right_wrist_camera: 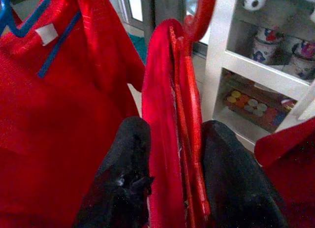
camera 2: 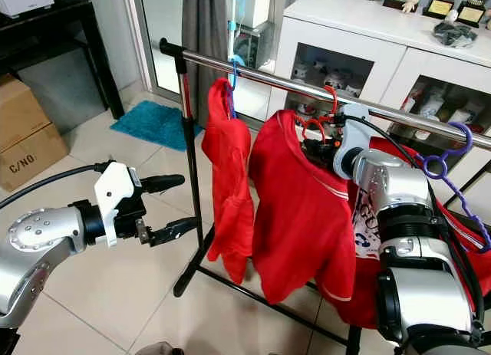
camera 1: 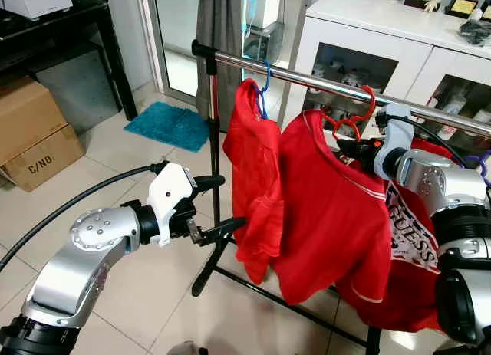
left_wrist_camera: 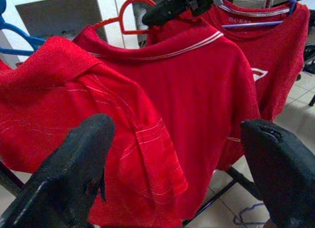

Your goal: Hang hanger

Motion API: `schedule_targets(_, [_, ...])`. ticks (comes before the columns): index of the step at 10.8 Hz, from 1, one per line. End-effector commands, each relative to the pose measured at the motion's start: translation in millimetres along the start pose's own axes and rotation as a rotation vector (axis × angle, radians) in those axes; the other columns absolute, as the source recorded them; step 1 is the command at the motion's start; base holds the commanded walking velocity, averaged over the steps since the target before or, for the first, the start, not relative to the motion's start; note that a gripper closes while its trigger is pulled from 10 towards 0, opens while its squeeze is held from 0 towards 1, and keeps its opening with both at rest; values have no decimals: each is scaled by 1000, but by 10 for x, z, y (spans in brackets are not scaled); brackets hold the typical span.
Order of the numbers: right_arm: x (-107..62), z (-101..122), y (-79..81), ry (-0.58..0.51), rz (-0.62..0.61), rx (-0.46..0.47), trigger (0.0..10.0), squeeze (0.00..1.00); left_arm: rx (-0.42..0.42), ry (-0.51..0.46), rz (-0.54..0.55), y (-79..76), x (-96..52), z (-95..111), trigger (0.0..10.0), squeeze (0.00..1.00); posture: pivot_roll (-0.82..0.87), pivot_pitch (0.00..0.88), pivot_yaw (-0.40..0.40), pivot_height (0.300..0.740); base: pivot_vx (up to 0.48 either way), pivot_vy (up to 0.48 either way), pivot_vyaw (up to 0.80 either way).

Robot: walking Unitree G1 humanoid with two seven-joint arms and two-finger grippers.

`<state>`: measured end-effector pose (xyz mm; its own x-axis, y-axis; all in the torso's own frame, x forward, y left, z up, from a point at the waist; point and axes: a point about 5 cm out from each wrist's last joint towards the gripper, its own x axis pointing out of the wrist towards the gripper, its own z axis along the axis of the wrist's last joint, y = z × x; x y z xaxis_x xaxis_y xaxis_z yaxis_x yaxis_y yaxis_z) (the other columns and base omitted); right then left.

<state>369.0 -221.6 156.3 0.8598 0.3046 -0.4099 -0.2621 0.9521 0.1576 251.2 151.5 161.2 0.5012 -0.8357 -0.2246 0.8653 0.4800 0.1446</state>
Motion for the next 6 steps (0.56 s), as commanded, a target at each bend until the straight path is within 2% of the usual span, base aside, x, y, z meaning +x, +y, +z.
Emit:
schedule_targets(1, [16,59,28,-14,17,-15,0,0,6,0,-20,-4,28,9,10000,306,-51,0,-33,740,0,0,0])
schedule_targets(3, [33,45,46,-14,34,-16,0,0,5,1,-23,-6,27,7,10000,310,-52,0,-31,740,0,0,0])
schedule_targets(6, [38,22,71,-18,57,-4,0,0,-38,-27,5,6,38,53,10000,314,-53,0,-31,740,0,0,0])
